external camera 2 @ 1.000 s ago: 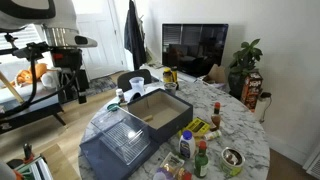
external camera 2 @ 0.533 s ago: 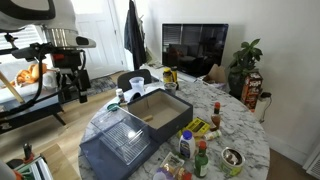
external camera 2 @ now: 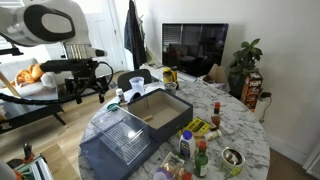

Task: Pick up the crisper drawer and put it in the shoe box, pick up the frost cold cup and put it in the crisper drawer that is in the shoe box

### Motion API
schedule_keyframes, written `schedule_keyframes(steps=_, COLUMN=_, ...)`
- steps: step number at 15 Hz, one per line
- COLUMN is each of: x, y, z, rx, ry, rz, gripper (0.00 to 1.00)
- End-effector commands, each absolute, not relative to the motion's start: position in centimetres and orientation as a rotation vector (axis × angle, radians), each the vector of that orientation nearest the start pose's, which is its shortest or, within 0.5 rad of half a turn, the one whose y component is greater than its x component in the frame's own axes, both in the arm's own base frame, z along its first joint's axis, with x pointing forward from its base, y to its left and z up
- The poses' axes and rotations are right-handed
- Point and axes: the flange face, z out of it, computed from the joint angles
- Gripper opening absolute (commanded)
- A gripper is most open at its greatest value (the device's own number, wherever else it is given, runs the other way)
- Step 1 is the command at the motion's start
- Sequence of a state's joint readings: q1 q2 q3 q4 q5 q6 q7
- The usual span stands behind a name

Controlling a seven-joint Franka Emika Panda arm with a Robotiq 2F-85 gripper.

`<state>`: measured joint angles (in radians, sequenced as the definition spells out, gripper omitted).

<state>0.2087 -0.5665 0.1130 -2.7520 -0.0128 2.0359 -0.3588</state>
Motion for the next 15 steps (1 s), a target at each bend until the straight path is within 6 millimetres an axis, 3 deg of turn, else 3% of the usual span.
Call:
schedule_keyframes(steps=1, x=34.0, y=9.6, z=33.2, rx=-2.872, ry=-1.312, rz=0.239, gripper=1.00)
schedule_keyframes(steps=7, x=35.1, y=8.3, z=28.2, rx=-2.589, ry=-1.702, rz=0.333, gripper=1.00)
schedule_keyframes(steps=10, x=35.5, y=8.6, z=26.6, rx=-2.593, ry=-1.863, rz=0.374, gripper=1.00)
schedule_keyframes(steps=15, x=36.4, y=9.8, z=25.5, rx=-2.538, ry=-2.095, rz=0.295, gripper=1.00)
